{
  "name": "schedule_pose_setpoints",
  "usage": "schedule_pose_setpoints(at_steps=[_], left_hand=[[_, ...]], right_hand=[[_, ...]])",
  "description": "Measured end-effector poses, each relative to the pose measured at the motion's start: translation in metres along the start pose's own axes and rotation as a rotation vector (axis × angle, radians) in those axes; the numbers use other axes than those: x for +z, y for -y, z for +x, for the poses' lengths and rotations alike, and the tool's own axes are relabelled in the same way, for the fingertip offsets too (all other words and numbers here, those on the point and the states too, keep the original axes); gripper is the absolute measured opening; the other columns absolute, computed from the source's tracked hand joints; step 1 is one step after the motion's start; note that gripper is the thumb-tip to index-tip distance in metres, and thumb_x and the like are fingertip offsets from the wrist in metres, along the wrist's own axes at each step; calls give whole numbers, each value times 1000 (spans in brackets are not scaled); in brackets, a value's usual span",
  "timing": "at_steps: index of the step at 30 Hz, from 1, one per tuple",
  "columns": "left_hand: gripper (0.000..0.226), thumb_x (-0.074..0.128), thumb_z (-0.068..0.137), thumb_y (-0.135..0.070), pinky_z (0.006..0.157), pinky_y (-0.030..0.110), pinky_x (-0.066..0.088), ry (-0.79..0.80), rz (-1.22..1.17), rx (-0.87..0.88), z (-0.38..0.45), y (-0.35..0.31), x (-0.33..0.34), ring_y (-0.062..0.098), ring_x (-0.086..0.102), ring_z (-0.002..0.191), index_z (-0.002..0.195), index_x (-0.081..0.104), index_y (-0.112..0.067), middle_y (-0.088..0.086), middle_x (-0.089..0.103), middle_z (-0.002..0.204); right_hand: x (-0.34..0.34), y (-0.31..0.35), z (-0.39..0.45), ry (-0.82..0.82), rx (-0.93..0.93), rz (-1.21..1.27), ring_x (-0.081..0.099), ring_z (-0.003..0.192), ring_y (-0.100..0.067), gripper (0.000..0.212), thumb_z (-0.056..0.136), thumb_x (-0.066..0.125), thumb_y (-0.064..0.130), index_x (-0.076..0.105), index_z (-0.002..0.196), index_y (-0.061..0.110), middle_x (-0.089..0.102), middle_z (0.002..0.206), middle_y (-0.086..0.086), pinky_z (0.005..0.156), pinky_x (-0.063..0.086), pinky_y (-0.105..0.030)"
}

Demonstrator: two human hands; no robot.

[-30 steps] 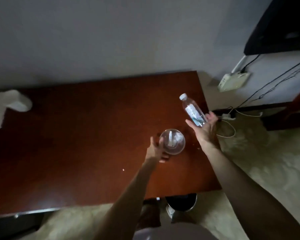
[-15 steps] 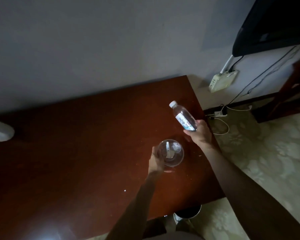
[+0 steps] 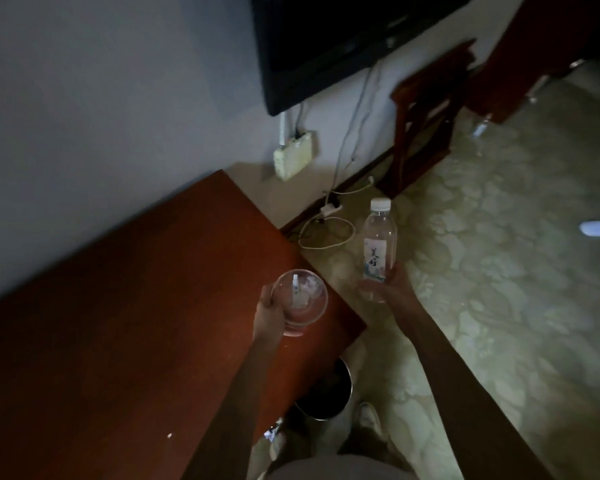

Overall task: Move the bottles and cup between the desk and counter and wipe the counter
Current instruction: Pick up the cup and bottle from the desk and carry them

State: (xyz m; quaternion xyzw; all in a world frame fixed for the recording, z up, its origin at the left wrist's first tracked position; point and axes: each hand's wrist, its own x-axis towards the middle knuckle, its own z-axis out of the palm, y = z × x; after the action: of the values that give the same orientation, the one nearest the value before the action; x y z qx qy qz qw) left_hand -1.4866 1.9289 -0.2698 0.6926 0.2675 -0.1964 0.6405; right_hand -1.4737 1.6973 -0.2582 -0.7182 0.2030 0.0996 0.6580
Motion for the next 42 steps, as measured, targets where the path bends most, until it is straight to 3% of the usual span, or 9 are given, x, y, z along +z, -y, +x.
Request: schedule_pose_setpoints(at_steps=[4,6,10,15,19,26,36,40,42], left_hand=[[20,39,104,-28,39,41,55,89,42,-45,-4,-5,92,31,68,46,119,52,-24,17,66,95],[17,37,105,-27,36,36,53,155,90,-82,-6,-5,143,32,69,49,116,50,-28,16,65,96],[20,37,103,-31,49,48,58,243,175,-88,-5,2,262,51,63,100,107,56,-31,15,51,131],[31,35,105,-27,40,35,56,303,198,-72,-24,-10,410,38,66,83,124,56,-13,15,59,111],[32,34,106,-31,57,43,61,425,277,7,-23,-39,502,33,68,64,120,58,-14,16,62,87],[29,36,106,-26,50,37,58,490,350,75,36,-91,645,36,69,59,119,59,-16,16,62,77],[34,31,106,-27,51,37,58,619,505,59,170,-211,885,30,72,59,128,56,-18,15,66,88],[35,33,105,-27,49,34,57,651,525,111,205,-285,983,33,71,64,134,52,-19,26,63,108],[34,35,105,-28,50,36,58,677,510,127,220,-312,1030,31,72,66,132,54,-21,28,59,120]], right_hand=[[-82,-19,-13,-225,22,167,67,82,-16,56,67,84,2,48,105,18,64,100,-3,54,53,-16],[-130,-32,-15,-278,-10,200,68,87,-16,52,69,85,10,52,109,20,66,102,-2,63,56,-20],[-236,-60,-14,-349,-6,262,72,88,-14,41,74,81,27,63,111,22,73,102,-5,68,57,-24],[-383,-86,0,-449,57,261,72,95,-20,70,61,84,56,61,117,20,73,105,-4,81,60,-39],[-477,-82,16,-533,39,261,71,97,-21,66,68,85,41,53,121,18,69,108,-4,80,61,-41],[-572,-76,85,-619,35,379,67,99,-15,70,73,81,32,41,129,22,60,113,1,69,57,-23],[-758,-21,280,-731,120,325,70,93,-22,53,75,76,51,57,112,17,67,103,-6,82,60,-44],[-839,26,345,-805,52,353,68,86,0,52,78,76,30,45,119,22,64,105,7,77,53,-24],[-876,35,374,-831,49,349,69,88,-1,59,77,77,32,42,124,22,64,107,7,79,55,-26]])
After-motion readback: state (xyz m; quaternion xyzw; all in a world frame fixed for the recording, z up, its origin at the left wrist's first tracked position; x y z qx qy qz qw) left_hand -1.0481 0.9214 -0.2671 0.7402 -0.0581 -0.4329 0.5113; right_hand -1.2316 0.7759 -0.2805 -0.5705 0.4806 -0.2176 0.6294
